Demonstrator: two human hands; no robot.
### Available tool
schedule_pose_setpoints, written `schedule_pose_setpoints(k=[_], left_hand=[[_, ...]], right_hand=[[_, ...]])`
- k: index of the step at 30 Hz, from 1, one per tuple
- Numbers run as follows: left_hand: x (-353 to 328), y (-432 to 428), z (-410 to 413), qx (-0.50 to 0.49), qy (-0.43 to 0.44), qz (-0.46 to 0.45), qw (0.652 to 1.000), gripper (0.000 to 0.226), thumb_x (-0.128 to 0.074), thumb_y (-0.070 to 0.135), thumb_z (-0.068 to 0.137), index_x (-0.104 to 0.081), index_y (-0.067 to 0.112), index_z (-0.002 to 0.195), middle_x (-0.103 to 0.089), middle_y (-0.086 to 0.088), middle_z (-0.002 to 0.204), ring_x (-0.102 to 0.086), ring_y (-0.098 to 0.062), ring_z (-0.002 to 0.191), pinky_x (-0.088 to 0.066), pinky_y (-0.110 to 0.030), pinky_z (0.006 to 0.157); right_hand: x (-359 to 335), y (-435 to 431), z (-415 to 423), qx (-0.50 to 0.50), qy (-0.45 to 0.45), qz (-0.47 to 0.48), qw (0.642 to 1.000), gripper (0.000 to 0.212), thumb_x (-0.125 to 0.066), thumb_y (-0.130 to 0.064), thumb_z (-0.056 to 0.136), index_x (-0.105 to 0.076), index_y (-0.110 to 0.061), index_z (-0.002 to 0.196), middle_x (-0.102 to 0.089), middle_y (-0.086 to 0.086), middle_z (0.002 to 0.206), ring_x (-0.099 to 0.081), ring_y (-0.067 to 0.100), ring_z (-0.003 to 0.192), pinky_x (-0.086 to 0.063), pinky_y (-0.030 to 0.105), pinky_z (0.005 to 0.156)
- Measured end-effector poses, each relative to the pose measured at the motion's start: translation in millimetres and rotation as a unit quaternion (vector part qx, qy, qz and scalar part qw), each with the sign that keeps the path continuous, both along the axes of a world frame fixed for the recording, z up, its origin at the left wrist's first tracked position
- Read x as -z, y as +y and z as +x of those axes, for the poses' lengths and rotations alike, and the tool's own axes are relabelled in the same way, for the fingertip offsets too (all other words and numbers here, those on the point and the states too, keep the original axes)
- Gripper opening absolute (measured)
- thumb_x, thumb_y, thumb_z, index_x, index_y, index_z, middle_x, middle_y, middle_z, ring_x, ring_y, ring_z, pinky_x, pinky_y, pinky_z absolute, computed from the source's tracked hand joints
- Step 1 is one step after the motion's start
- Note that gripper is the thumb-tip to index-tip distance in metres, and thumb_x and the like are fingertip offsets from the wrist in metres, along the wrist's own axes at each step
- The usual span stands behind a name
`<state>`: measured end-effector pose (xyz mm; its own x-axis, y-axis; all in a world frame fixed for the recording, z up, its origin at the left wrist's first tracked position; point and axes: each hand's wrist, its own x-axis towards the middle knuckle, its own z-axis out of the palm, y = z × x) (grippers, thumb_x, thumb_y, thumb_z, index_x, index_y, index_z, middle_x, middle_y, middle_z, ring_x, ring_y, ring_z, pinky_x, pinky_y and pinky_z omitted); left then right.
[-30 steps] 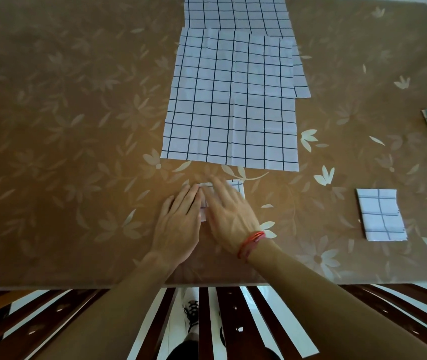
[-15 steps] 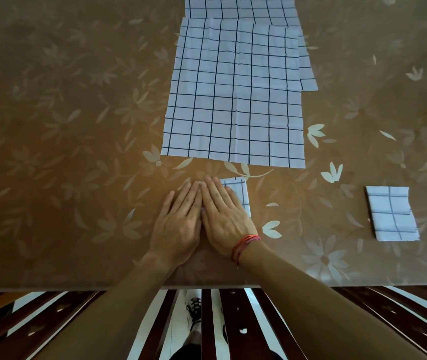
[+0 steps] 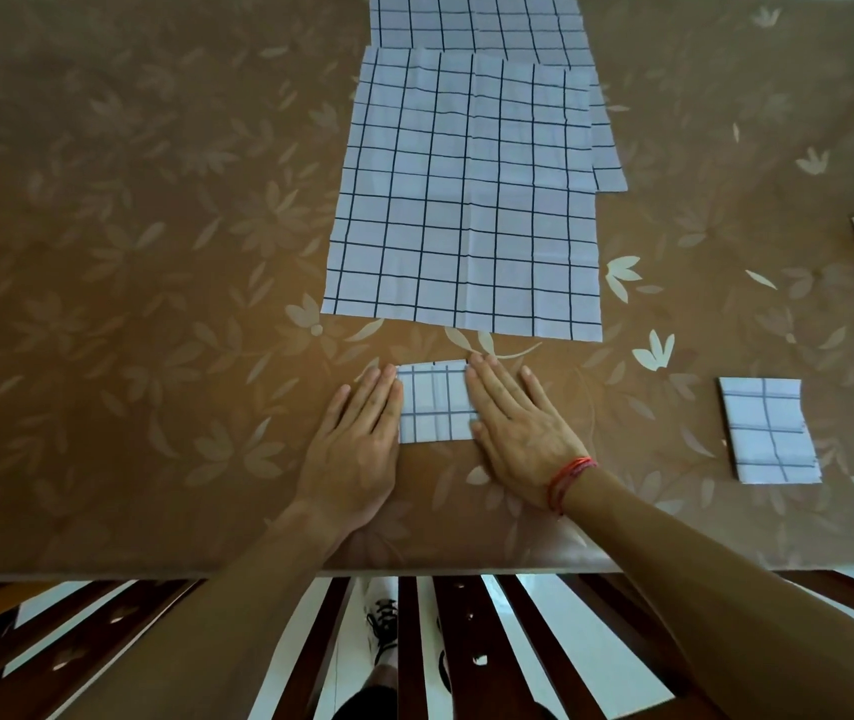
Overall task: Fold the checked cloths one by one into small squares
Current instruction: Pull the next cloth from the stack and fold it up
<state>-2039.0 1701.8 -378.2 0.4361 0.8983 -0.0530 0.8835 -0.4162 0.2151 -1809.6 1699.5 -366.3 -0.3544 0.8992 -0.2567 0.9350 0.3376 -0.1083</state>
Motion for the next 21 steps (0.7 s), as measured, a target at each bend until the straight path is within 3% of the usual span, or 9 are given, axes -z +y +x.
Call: schedule_pose_setpoints(k=[5,10,12,15,18,21], left_hand=[[-3.8,1.3,0.3,0.003,0.014,-0.012,1.000,0.053,-0.026,0.019,0.098,-0.032,0.004,0.149,-0.025,-0.009,0.158,-0.011,-0.020,0.149,-0.018,-0.042,0.118],[-15.1,6.3,0.1,0.011,-0.003,-0.024,1.000,0.054,-0.022,0.025,0.098,-0.040,0.005,0.144,-0.033,-0.009,0.155,-0.018,-0.019,0.148,-0.019,-0.040,0.120],[-20.6,12.9,0.8,0.011,-0.036,-0.029,0.999,0.052,-0.029,0.024,0.095,-0.048,0.003,0.138,-0.041,-0.009,0.150,-0.026,-0.021,0.145,-0.021,-0.040,0.119],[-27.8,27.5,2.7,0.008,-0.086,-0.035,0.996,0.046,-0.055,0.018,0.085,-0.056,0.004,0.128,-0.052,-0.005,0.133,-0.042,-0.022,0.129,-0.034,-0.040,0.112],[-35.1,39.1,5.1,0.001,-0.088,-0.051,0.995,0.059,-0.070,0.016,0.073,-0.054,0.008,0.129,-0.055,-0.002,0.122,-0.045,-0.022,0.119,-0.036,-0.033,0.105],[-41.5,51.2,10.4,-0.002,-0.058,-0.084,0.995,0.067,-0.072,0.020,0.069,-0.049,0.015,0.132,-0.051,0.001,0.121,-0.043,-0.022,0.118,-0.032,-0.033,0.101]], right_hand=[[-3.8,1.1,-1.8,0.003,0.010,-0.012,1.000,0.058,-0.008,-0.032,0.101,-0.003,-0.008,0.154,0.003,0.006,0.162,0.005,0.020,0.149,-0.002,0.042,0.120],[-13.9,6.9,4.9,-0.015,0.027,-0.040,0.999,0.058,-0.021,-0.026,0.102,0.000,-0.013,0.154,0.004,0.003,0.162,0.006,0.018,0.149,0.002,0.039,0.120],[-21.6,11.5,2.9,-0.002,0.040,-0.039,0.998,0.060,-0.028,-0.027,0.099,-0.008,-0.014,0.154,-0.005,0.002,0.162,-0.005,0.019,0.149,-0.003,0.039,0.122],[-35.1,23.9,-3.8,0.008,0.051,-0.022,0.998,0.070,-0.047,-0.027,0.088,-0.021,-0.015,0.152,-0.025,0.003,0.156,-0.030,0.022,0.138,-0.030,0.040,0.113],[-41.0,39.1,-10.1,0.008,0.043,-0.025,0.999,0.087,-0.059,-0.036,0.080,-0.014,-0.019,0.153,-0.031,0.005,0.149,-0.036,0.024,0.130,-0.034,0.036,0.106],[-38.2,53.2,-15.6,0.012,0.032,-0.029,0.999,0.090,-0.068,-0.043,0.072,-0.025,-0.021,0.148,-0.041,0.006,0.138,-0.042,0.026,0.122,-0.037,0.038,0.105]])
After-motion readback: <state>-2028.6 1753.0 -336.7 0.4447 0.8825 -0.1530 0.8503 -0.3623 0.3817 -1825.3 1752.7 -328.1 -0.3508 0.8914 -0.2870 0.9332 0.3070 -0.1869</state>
